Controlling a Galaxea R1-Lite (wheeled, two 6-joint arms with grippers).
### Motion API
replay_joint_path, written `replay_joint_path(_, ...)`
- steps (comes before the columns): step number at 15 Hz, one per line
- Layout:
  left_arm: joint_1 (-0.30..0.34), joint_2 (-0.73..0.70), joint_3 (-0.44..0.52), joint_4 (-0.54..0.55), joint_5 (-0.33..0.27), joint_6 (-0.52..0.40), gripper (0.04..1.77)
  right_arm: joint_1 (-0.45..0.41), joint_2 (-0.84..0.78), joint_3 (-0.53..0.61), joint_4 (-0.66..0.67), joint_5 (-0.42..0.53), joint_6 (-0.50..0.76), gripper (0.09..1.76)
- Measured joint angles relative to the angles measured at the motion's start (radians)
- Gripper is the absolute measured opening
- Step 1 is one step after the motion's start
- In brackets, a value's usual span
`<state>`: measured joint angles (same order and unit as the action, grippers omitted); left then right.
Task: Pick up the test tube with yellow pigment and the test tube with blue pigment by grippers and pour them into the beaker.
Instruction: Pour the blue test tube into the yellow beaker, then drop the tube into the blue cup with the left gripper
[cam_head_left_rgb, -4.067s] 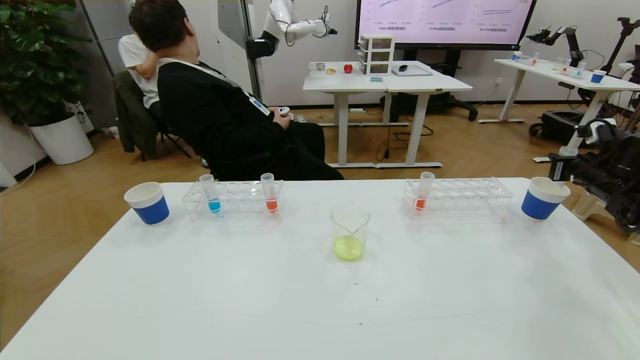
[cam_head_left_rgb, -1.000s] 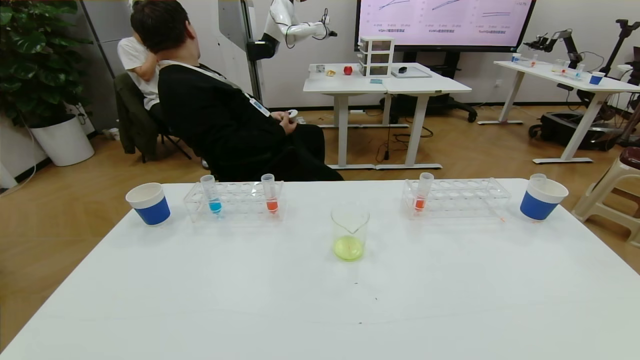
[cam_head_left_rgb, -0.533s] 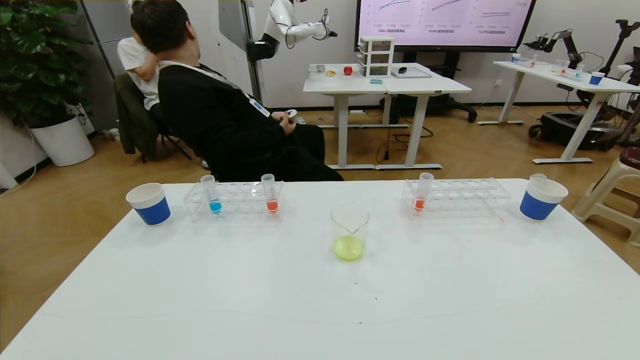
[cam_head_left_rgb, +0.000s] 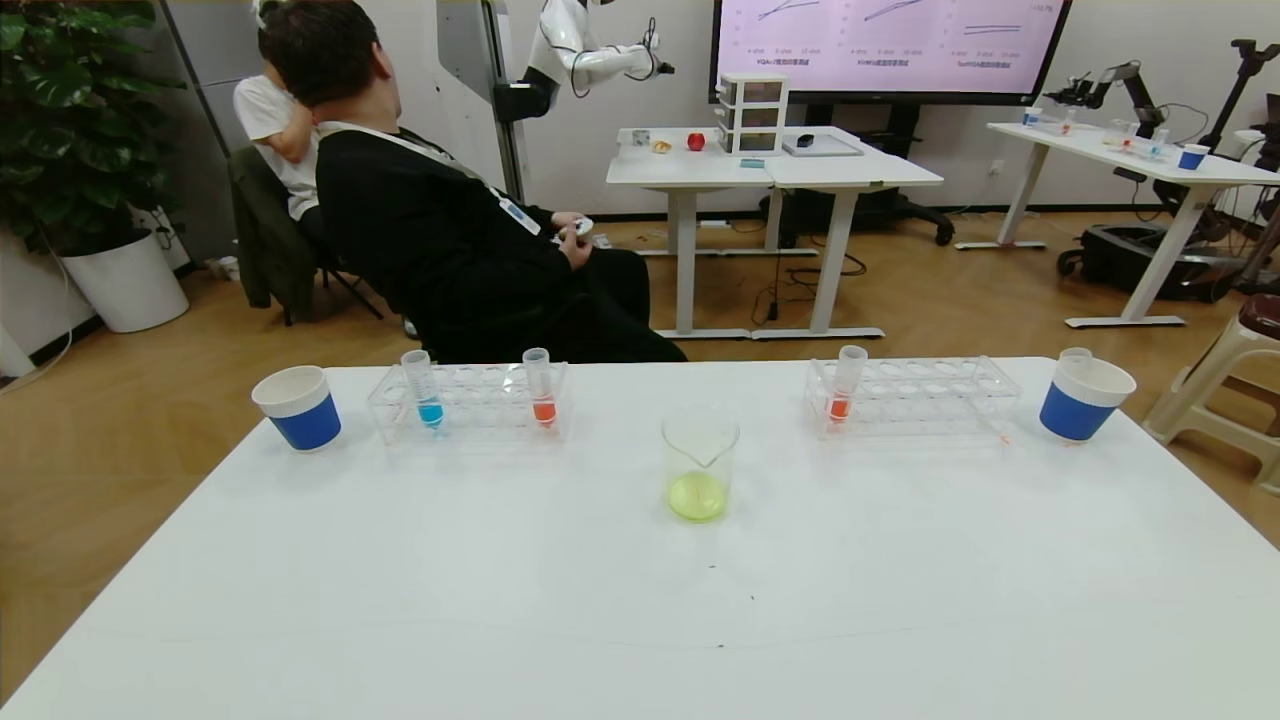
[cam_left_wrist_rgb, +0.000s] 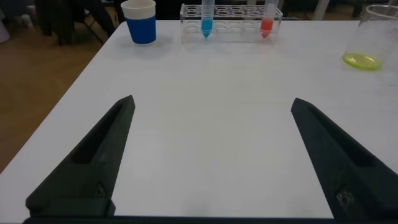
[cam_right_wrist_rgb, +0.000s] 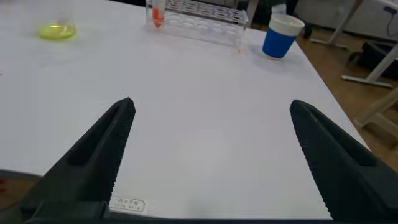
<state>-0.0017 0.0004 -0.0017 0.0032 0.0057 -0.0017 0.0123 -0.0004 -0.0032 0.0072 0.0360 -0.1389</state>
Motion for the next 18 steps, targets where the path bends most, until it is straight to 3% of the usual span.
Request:
replay_joint_path(5,0.0,0.0,0.0,0.0,0.0,0.002,1.75,-0.001,0.0,0.003,-0.003,-0.032,0.13,1.74)
replay_joint_path(11,0.0,0.0,-0.004,0.007,-0.006,0.019,1.75,-0.001,0.0,0.003,-0.004,-0.035,0.141,1.74)
replay_joint_path(14,-0.003,0.047,-0.095,0.017,-0.051,0.032,1.75,-0.001,0.0,0.003,-0.004,-0.035,0.141,1.74)
replay_joint_path(18,-0.015,0.29,-0.313,-0.043,-0.064,0.019,1.75,-0.001,0.0,0.003,-0.004,-0.035,0.141,1.74)
